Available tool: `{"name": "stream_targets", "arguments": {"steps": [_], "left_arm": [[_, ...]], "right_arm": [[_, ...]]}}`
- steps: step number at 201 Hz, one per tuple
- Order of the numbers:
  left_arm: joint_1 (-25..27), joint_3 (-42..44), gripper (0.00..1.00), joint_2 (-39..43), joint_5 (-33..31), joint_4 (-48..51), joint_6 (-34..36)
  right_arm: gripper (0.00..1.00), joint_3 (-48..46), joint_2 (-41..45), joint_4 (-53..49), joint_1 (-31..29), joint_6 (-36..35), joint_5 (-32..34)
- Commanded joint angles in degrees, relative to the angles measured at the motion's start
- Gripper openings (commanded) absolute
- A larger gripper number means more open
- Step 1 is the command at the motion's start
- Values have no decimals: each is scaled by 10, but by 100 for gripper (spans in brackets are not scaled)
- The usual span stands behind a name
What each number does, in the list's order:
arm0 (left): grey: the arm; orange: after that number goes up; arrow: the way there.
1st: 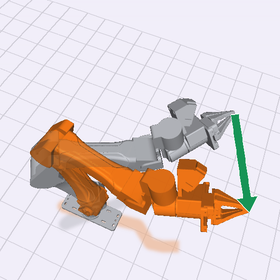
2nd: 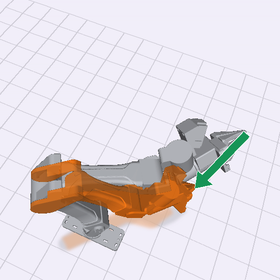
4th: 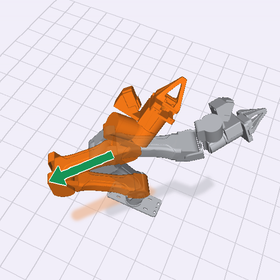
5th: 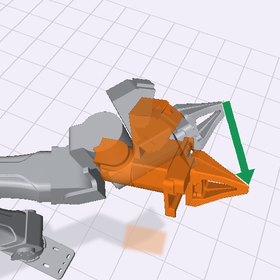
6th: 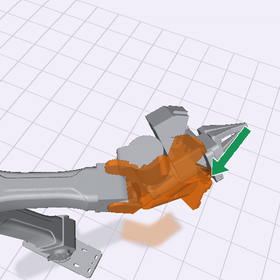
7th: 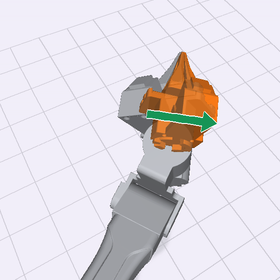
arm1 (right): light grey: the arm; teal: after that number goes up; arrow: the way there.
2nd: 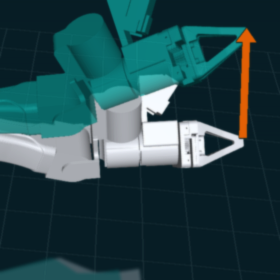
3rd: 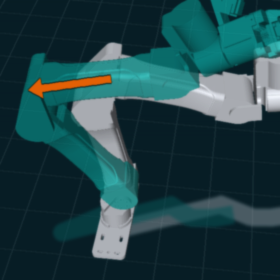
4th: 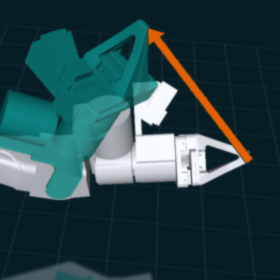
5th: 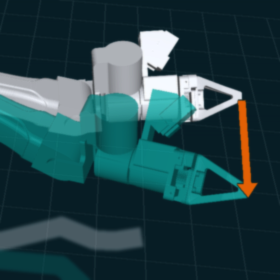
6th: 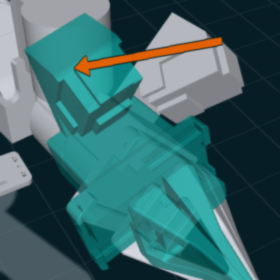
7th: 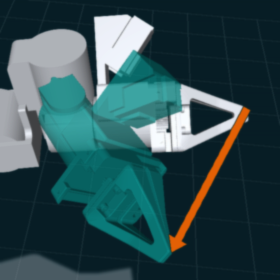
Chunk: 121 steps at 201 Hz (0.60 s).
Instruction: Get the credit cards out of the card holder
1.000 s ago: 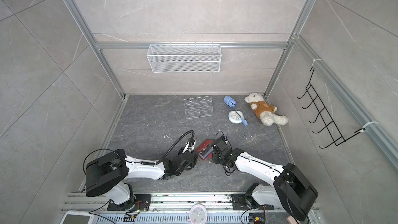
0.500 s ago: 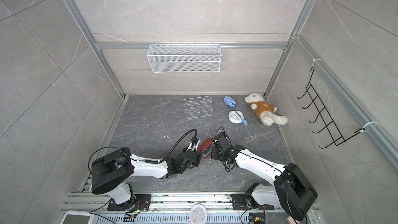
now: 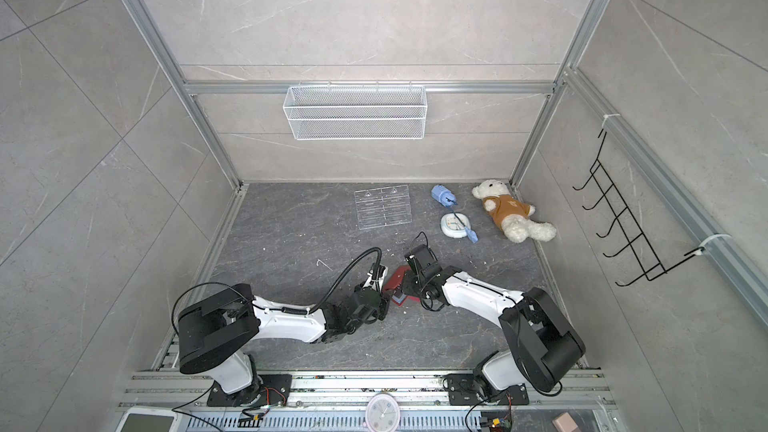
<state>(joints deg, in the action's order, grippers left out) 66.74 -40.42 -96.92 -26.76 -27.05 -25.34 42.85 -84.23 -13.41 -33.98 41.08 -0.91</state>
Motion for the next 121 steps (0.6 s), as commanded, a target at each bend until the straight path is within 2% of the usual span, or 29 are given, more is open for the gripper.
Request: {"name": "stream_targets", "arguments": {"steps": [1,28,56,84,121], "left_arm": [[-2,-16,52,1,13,-25,5],[-2,-6,50,6,28,-41,-1],[-2,25,49,48,50,-66,-8],[-2,56,50,106,28,-44,-24],[-10,75,53,191,0,40,-52]], "right_arm": [[28,32,-20,2,4,-17,-7],[27,55,-54,5,7,-27,-13],[27,79,-88,24,8,-40,-35],[27,110,-124,23,8,-57,-48],[28,145,-150,10,8,-74,-44]]}}
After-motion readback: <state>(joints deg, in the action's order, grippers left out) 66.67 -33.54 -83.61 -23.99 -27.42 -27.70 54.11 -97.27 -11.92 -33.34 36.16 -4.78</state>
